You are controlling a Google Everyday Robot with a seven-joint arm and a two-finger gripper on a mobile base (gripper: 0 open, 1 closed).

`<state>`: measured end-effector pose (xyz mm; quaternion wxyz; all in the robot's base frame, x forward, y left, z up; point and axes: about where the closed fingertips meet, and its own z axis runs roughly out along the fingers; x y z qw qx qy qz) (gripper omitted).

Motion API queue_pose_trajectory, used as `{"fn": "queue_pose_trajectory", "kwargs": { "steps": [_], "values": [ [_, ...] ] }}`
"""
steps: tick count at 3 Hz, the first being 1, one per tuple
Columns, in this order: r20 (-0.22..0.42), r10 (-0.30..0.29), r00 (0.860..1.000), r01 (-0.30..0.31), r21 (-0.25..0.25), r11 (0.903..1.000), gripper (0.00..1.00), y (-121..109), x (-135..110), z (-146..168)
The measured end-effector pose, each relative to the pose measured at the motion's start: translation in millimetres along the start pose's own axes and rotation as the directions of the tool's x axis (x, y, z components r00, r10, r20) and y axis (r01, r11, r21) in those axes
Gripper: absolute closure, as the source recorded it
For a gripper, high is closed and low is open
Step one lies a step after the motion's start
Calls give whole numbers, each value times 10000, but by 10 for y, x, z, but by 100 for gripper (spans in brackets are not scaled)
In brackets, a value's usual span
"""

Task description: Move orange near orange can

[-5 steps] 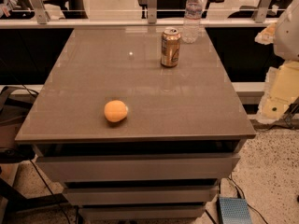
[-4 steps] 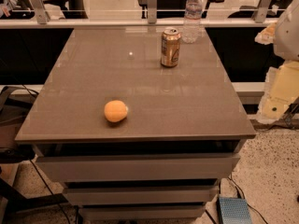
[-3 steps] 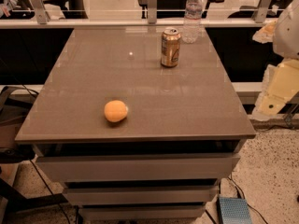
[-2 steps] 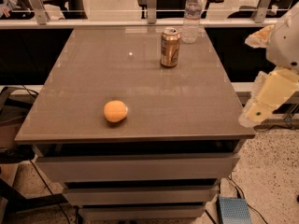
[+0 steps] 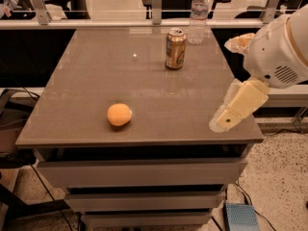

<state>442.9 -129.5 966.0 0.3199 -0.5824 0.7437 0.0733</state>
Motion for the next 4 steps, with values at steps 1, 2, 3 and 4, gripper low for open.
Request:
{"fn": "queue_pose_trajectory", "kwargs": {
  "steps": [1, 2, 3, 4],
  "values": [
    [0, -1, 10000, 1, 1, 10000, 0, 0, -1, 0],
    [432, 329, 9985, -332, 58, 9994, 0, -12, -77, 158],
    [1226, 486, 9913, -471, -150, 9988, 0, 16, -300, 577],
    [1998, 343, 9792, -211, -675, 9975, 0, 136, -567, 1015]
  ]
}}
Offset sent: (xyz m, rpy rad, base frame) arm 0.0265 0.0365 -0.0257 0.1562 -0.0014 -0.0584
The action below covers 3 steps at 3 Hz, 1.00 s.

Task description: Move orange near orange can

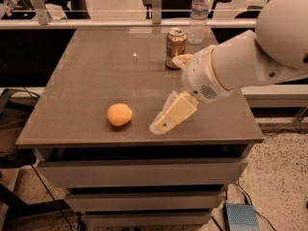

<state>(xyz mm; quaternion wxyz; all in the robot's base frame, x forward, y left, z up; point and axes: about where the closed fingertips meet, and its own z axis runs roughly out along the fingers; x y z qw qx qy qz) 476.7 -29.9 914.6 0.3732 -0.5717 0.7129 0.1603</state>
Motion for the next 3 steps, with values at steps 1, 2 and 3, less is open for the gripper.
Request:
{"fn": "queue_pose_trajectory", "kwargs": {
  "steps": [1, 2, 3],
  "values": [
    [544, -84, 9985, 121, -682, 9976, 0, 187, -136, 444],
    [765, -143, 9970, 239, -1266, 9917, 0, 346, -188, 848],
    [836, -108, 9964, 239, -1571, 9873, 0, 393, -222, 1178]
  ]
}}
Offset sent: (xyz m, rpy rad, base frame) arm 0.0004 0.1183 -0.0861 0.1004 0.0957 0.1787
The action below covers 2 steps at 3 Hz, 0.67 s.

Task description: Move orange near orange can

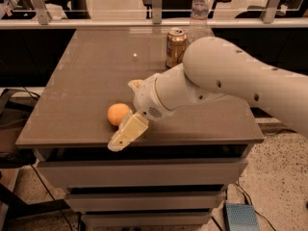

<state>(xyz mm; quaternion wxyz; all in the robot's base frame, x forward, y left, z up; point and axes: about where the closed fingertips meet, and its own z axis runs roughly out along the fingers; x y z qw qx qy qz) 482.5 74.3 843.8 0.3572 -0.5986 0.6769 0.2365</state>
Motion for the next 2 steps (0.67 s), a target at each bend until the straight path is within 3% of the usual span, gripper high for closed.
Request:
{"fn": "queue_pose_trajectory", "kwargs": {
  "steps": [1, 2],
  "values": [
    [-22, 108, 9999, -108, 28, 9999, 16, -44, 46, 176],
    [-62, 269, 9996, -268, 178, 9995, 39, -98, 92, 189]
  ]
}}
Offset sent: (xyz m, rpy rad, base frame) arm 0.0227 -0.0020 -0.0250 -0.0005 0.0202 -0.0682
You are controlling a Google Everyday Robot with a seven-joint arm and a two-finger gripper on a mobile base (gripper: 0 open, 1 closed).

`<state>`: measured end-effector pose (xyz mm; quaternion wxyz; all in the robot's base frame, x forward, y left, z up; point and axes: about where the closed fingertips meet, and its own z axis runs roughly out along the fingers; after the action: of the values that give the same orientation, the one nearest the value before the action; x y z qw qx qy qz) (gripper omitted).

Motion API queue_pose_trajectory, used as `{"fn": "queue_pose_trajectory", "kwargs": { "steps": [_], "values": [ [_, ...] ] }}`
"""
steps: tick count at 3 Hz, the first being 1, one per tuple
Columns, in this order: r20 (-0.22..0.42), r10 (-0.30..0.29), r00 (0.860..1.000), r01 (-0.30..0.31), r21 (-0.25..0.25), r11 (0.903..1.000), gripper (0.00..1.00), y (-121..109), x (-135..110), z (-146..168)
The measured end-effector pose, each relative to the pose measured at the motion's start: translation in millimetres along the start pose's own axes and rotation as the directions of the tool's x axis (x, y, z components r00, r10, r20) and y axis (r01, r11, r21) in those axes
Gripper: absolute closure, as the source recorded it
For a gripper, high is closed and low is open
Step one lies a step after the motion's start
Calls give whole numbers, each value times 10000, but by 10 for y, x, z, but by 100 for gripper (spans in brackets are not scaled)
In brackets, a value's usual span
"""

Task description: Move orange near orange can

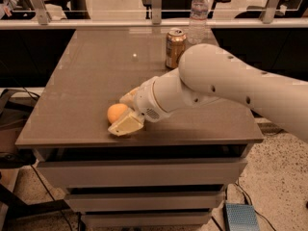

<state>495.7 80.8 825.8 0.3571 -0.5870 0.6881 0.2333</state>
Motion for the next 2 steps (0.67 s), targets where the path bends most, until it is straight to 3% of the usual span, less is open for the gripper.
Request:
{"fn": "queue_pose_trajectory", "kwargs": {
  "steps": [2],
  "values": [
    [-155, 202, 9997, -192, 630, 9978, 87, -219, 88, -265]
  ]
}}
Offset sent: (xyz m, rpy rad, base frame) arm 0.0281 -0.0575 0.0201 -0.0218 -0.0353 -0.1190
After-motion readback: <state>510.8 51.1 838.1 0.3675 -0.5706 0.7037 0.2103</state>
